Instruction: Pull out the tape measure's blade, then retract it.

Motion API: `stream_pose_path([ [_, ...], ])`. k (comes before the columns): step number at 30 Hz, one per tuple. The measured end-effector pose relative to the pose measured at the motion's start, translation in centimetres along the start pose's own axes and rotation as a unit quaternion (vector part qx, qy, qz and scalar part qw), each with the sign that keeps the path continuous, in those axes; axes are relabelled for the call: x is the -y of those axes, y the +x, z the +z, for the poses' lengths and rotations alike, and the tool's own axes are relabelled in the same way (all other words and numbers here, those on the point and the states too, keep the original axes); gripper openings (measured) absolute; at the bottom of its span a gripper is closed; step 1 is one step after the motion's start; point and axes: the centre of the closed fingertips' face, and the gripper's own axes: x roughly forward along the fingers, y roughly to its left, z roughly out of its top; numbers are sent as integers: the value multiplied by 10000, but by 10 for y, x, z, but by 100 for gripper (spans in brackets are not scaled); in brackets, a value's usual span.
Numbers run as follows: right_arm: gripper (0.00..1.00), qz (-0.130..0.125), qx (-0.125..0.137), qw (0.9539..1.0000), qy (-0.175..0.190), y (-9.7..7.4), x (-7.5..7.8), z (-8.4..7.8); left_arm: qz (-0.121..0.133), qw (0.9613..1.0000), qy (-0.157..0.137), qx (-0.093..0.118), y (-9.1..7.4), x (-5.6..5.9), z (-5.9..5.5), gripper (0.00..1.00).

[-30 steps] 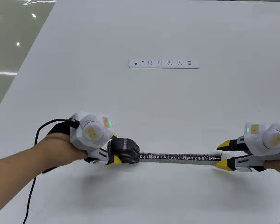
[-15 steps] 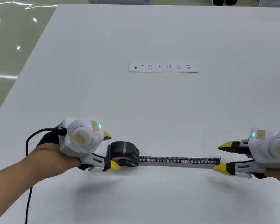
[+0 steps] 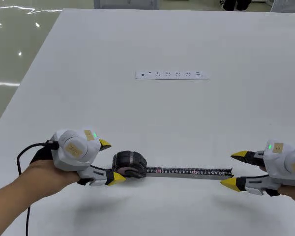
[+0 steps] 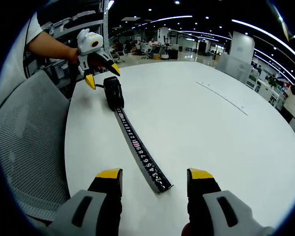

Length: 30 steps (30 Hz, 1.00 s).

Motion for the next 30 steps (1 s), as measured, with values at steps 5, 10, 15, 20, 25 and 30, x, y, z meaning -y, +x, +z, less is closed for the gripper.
stream_pose_path([
  [5, 51, -117, 104, 9998, 105, -5, -1, -2, 95, 9998, -173, 67, -5, 1, -3, 61],
  [10, 54, -182, 166, 9995, 176, -7, -5, -4, 199, 9990, -367, 149, -11, 2, -7, 64],
  [15, 57, -268, 165, 9993, 202, -9, -7, -6, 361, 9979, -518, 174, -17, 0, -14, 65],
  [20, 60, -319, 227, 9990, 209, -11, -12, -4, 470, 9963, -670, 245, -24, -1, -18, 67],
  [25, 63, -349, 298, 9987, 237, -11, -16, -1, 586, 9937, -896, 339, -30, 1, -23, 69],
  [30, 65, -367, 331, 9983, 308, -11, -20, -1, 606, 9922, -1023, 374, -35, 5, -29, 70],
])
